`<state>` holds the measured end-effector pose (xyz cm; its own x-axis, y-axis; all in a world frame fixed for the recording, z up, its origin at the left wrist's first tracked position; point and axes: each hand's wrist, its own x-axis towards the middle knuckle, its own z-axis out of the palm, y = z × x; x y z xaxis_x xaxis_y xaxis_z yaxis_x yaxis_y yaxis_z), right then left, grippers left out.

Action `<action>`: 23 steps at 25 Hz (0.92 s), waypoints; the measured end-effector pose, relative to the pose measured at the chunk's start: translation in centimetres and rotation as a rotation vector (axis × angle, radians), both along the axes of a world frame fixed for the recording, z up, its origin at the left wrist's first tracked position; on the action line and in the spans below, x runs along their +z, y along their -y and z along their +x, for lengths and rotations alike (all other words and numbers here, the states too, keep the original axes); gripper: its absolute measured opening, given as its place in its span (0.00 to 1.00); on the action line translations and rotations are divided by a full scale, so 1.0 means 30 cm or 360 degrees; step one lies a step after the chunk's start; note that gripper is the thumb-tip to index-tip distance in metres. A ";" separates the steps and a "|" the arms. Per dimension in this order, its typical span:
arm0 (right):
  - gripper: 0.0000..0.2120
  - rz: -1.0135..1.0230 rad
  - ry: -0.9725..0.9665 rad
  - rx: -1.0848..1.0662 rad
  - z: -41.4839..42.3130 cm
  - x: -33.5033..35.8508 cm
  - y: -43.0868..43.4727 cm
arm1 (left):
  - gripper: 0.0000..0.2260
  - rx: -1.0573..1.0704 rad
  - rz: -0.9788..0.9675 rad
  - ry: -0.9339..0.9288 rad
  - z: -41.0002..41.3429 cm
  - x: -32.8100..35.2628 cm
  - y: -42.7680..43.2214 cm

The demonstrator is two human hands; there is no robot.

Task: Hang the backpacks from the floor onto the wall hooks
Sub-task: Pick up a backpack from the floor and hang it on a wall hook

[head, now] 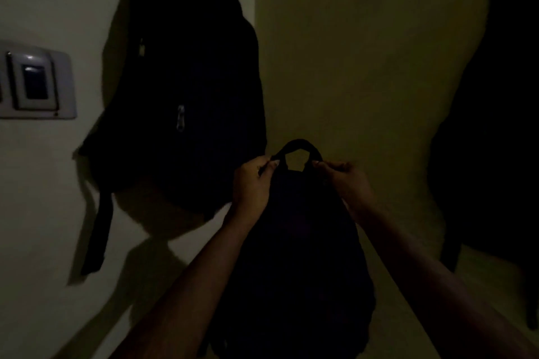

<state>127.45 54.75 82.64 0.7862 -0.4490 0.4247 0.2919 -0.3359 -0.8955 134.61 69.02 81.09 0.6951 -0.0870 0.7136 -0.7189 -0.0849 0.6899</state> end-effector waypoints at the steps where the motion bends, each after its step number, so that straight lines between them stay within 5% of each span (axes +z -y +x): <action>1: 0.09 -0.0031 0.0067 -0.0064 0.023 0.063 0.031 | 0.06 0.0018 -0.0004 0.0071 0.033 0.055 0.044; 7: 0.13 -0.0143 0.0445 -0.0362 0.199 0.415 0.253 | 0.13 -0.0069 -0.0298 0.0143 0.208 0.409 0.315; 13: 0.13 -0.0403 0.0659 -0.0645 0.305 0.771 0.396 | 0.10 -0.0367 -0.0789 0.0068 0.358 0.762 0.510; 23: 0.10 -0.0471 0.0960 -0.1024 0.543 1.099 0.532 | 0.07 -0.0244 -0.0949 0.0255 0.593 1.105 0.682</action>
<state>143.73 38.79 115.60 0.0327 -0.5303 0.8472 0.3585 -0.7850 -0.5052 152.41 48.55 114.24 0.5868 0.2671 0.7644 -0.7906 0.3928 0.4697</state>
